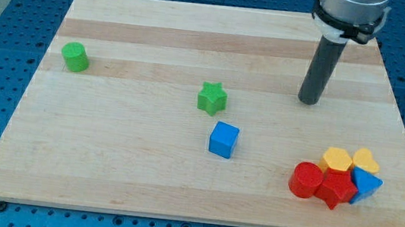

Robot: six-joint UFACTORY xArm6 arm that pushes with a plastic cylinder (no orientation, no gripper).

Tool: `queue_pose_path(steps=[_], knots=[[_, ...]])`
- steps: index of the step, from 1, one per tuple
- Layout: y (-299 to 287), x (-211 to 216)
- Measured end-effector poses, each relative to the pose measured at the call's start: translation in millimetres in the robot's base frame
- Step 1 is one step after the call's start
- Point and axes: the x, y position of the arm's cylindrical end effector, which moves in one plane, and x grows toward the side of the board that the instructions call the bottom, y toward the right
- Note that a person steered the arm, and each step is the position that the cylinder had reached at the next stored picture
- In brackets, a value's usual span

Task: Push the green star towards the left side of the board

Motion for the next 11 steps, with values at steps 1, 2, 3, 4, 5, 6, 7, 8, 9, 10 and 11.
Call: queue_pose_path(steps=[1,2,3,4,5,6,7,8,9,10,11], knots=[[-8,0],[-11,4],[-43,15],[-75,19],[-127,14],[-146,11],[-141,11],[-138,11],[-138,19],[-138,29],[-140,46]])
